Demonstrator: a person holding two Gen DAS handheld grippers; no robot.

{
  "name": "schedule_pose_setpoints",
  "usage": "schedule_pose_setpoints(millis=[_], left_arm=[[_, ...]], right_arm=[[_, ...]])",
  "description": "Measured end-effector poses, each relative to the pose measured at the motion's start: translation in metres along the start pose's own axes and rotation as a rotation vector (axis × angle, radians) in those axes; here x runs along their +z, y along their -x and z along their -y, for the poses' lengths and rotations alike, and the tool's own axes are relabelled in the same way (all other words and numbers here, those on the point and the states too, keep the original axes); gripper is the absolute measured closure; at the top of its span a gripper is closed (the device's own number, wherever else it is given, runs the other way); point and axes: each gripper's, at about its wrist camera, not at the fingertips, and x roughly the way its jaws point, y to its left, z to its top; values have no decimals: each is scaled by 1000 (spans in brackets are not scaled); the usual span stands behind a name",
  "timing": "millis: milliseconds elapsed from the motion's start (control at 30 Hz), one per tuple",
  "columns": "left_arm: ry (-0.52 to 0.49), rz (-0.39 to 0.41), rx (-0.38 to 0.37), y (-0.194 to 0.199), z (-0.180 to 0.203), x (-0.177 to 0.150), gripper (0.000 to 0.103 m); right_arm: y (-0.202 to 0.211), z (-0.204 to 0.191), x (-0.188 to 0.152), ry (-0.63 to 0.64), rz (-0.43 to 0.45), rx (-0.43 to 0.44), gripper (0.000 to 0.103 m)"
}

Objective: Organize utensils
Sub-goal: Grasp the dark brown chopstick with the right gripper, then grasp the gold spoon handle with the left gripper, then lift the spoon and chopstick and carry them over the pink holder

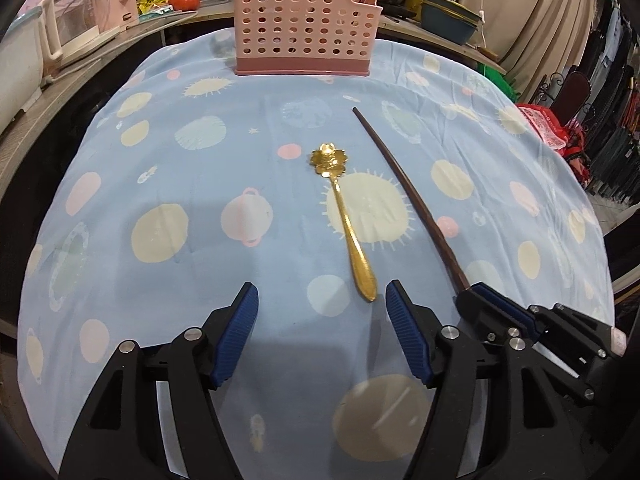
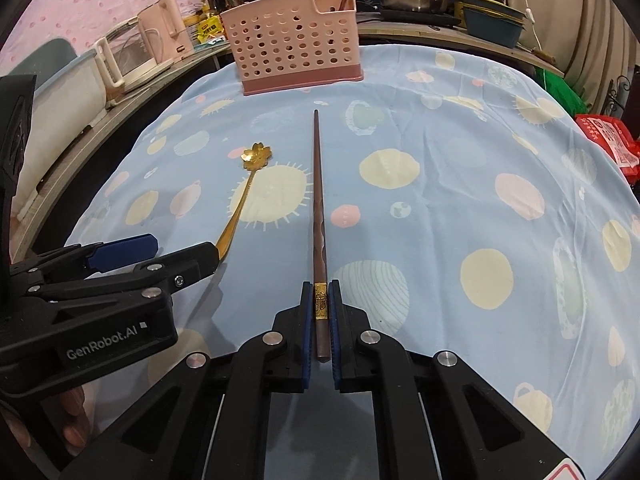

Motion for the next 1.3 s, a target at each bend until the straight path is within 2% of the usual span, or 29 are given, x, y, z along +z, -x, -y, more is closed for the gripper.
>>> schedule_pose_setpoints(millis=[133, 333, 400, 467, 600, 1000, 1300], left_arm=[[1, -5, 2, -7, 4, 3, 41], [-34, -3, 33, -13, 9, 0, 52], [-34, 5, 34, -12, 7, 0, 59], [-36, 10, 31, -10, 5, 0, 72], [-36, 12, 12, -10, 2, -1, 92], [9, 52, -29, 14, -10, 6, 92], [40, 124, -42, 45, -17, 23, 93]], right_arm=[[0, 3, -1, -9, -2, 2, 96], [0, 3, 0, -11, -3, 5, 96], [0, 3, 0, -12, -3, 6, 96], [0, 3, 0, -11, -2, 6, 96], [0, 3, 0, -13, -2, 6, 96], [13, 4, 2, -25, 26, 17, 96], [45, 7, 24, -47, 106, 50, 96]])
